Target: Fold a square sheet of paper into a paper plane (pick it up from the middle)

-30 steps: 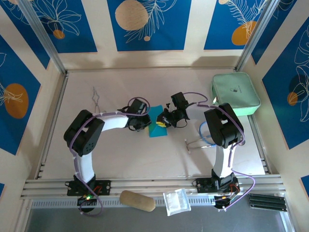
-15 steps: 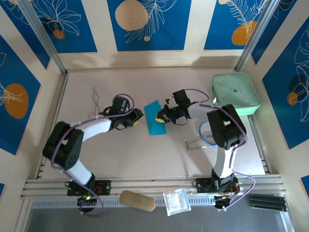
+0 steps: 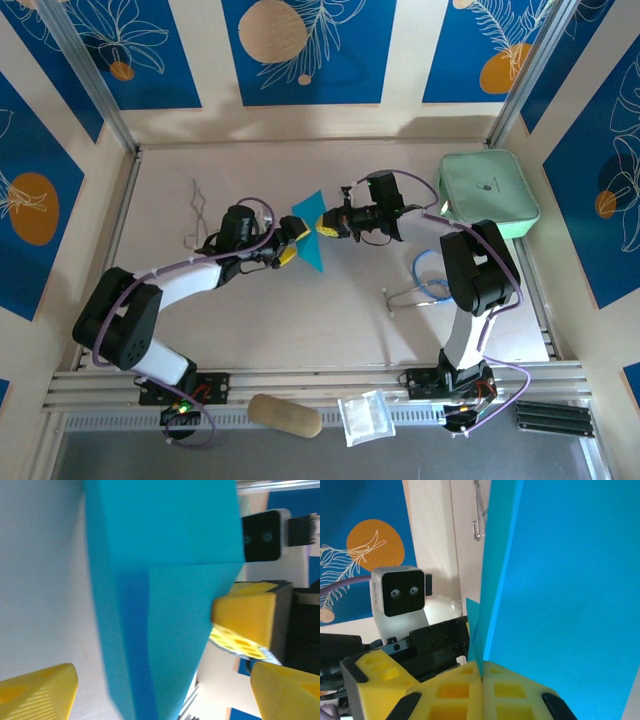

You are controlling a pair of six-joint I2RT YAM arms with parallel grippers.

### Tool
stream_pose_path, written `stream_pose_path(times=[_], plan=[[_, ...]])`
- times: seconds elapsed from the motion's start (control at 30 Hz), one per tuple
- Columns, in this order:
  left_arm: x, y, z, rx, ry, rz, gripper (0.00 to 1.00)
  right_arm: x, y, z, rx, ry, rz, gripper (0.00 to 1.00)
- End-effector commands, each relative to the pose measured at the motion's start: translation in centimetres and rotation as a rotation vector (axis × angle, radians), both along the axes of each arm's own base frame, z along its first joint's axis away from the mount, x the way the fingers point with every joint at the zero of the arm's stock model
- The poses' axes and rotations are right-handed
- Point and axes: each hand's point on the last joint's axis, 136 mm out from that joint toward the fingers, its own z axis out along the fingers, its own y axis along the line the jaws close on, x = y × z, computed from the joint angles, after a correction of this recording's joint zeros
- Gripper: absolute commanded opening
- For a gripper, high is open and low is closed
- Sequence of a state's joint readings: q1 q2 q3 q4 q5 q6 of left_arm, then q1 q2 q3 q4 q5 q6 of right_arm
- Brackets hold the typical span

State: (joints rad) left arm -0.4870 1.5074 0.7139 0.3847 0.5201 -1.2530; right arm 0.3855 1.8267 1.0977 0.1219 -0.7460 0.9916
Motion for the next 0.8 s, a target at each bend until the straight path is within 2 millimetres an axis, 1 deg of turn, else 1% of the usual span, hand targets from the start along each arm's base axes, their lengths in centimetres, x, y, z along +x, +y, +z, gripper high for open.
stream_pose_path(times=[0.0, 0.07, 0.3, 0.5, 0.67, 0.7, 0.77], plan=[[0.1, -1.6, 1.8, -0.097, -0.034, -0.039, 0.88, -0.3, 0.3, 2.5, 0.064, -0.012, 0.031, 0.04], [0.2, -1.8, 1.8, -0.098, -0.038, -0.041, 0.85, -0.3, 0.2, 2.5, 0.067, -0.01, 0.028, 0.04], [0.3, -1.1, 1.3, -0.071, -0.035, 0.003, 0.63, -0.2, -0.4, 2.0, 0.058, -0.001, 0.018, 0.05], [0.5, -0.8, 1.5, -0.062, -0.039, 0.019, 0.45, -0.3, -0.7, 1.6, 0.051, 0.006, 0.012, 0.08], [0.6, -0.6, 1.4, -0.053, -0.032, 0.03, 0.21, -0.2, -1.3, 1.5, 0.032, 0.001, -0.006, 0.17], [0.7, -0.5, 1.5, -0.051, -0.034, 0.032, 0.17, -0.2, -1.4, 1.5, 0.024, -0.002, -0.011, 0.19], [0.7, -0.3, 1.3, -0.036, -0.031, 0.035, 0.13, 0.0, -2.1, 1.2, -0.014, -0.002, -0.035, 0.27]])
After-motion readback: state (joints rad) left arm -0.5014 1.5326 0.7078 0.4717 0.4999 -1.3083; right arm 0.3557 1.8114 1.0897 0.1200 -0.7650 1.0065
